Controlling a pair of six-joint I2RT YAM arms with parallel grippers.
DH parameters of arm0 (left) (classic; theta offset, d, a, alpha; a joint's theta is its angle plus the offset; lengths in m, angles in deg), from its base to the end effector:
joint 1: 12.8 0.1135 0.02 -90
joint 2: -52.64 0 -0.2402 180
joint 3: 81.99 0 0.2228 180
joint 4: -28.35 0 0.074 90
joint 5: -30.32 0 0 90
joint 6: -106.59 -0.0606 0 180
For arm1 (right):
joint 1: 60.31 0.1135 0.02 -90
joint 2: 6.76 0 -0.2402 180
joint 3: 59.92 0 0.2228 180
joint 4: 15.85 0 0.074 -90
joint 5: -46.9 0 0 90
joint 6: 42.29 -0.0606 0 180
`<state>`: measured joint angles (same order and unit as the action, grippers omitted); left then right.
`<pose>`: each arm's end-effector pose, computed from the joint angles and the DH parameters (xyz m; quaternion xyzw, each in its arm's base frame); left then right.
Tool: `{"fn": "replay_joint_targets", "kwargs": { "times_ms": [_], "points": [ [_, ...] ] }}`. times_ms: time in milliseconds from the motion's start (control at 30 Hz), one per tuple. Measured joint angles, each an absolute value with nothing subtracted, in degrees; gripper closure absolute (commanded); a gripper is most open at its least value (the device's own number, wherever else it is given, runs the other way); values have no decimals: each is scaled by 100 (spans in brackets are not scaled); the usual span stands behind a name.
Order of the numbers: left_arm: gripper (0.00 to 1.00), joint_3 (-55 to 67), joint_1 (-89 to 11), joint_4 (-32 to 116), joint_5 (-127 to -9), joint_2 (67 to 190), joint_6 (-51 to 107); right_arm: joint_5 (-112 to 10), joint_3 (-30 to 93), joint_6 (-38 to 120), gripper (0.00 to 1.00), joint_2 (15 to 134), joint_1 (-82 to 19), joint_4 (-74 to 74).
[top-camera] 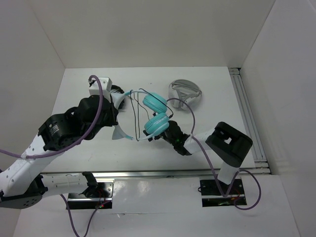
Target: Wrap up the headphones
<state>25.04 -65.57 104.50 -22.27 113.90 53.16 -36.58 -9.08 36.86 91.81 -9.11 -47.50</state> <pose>0.1293 -0.1093 0.4220 -0.0420 0.8361 -0.1331 0.5305 0.2150 0.2565 0.1490 -0.2430 0.7606 0.2705 0.5378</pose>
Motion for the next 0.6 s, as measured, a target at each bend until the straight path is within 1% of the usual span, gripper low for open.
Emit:
{"fn": "replay_joint_targets", "kwargs": {
  "times_ms": [33,67,200,233,267,300,367,600],
  "points": [
    [100,2507,-6557,10453,-2225,11390,5316,-3629,-880,3682,23,9218,-988,-4763],
    [100,2518,-6557,10468,-2225,11390,5316,-3619,-832,3675,27,9255,-1053,-4772],
    [100,2581,-6557,10527,-2225,11390,5316,-3708,-624,3620,55,9441,-1246,-4896],
    [100,2592,-6557,10531,-2220,11390,5319,-3787,-558,3592,71,9517,-1274,-4940],
    [100,2596,-6557,10534,-2218,11387,5321,-3839,-523,3592,81,9583,-1285,-4970],
    [100,2601,-6557,10536,-2216,11387,5323,-3925,-497,3540,96,9666,-1291,-5023],
    [100,2614,-6557,10542,-2218,11387,5323,-4078,-469,3398,100,9878,-1291,-5233],
    [100,2627,-6559,10641,-2093,11387,5362,-4377,-456,3096,100,10234,-1193,-5661]
  ]
}}
